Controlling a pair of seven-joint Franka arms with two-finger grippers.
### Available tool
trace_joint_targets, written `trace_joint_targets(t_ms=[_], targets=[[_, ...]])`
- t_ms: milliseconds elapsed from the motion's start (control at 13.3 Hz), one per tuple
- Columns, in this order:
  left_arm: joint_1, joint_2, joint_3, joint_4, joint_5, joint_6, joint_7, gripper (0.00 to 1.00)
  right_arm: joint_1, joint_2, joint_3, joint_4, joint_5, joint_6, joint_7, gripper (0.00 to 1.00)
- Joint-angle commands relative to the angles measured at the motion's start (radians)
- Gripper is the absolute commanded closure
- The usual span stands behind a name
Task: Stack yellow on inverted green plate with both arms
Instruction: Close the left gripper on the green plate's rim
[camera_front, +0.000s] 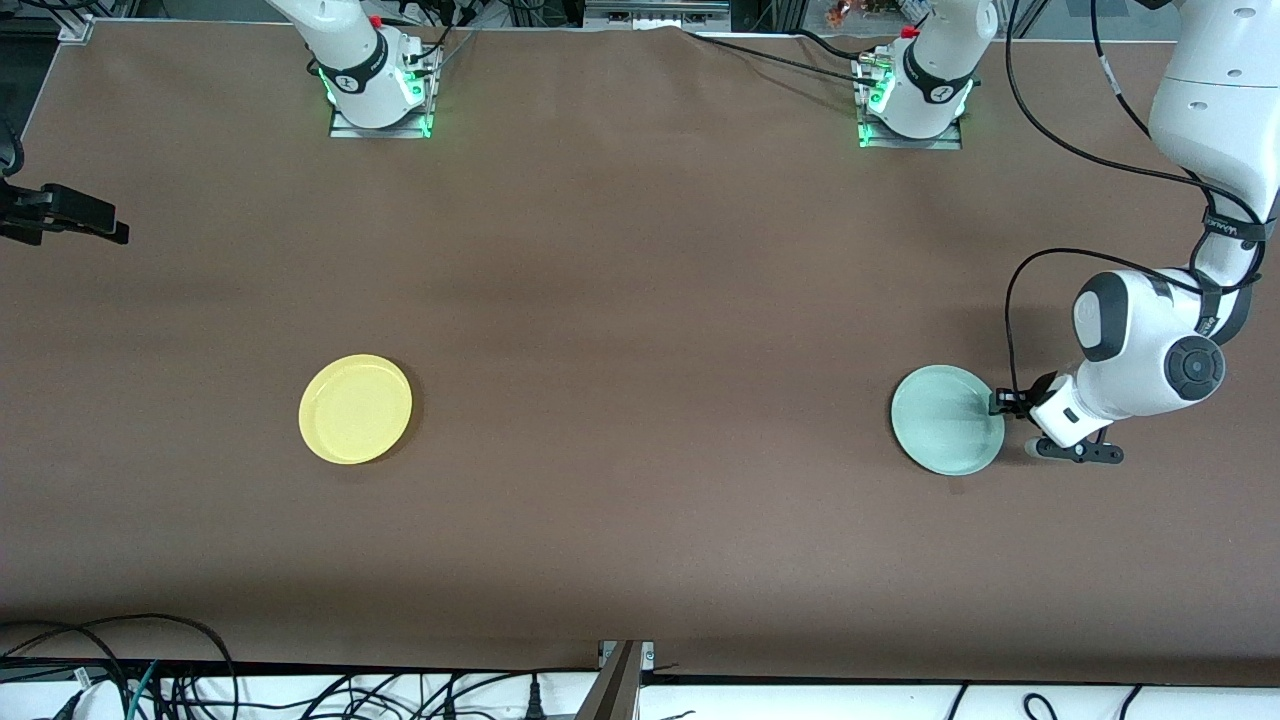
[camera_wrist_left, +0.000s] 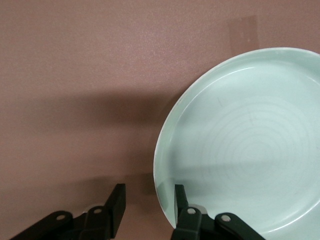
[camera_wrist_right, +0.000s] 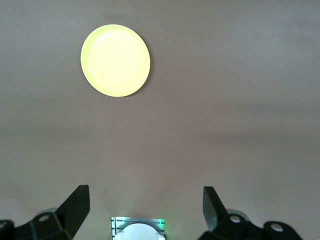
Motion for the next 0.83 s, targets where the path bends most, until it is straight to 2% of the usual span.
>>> trace_joint_targets(t_ms=[0, 751], targets=[[0.017, -0.013, -0.016, 0.000, 0.014, -0.021, 0.019, 0.59, -0.005, 0.012, 0.005, 0.025, 0.019, -0.006, 0.005, 0.00], [0.015, -0.010, -0.018, 0.002, 0.013, -0.020, 0.021, 0.59, -0.018, 0.030, 0.001, 0.051, 0.041, -0.002, -0.001, 0.00]])
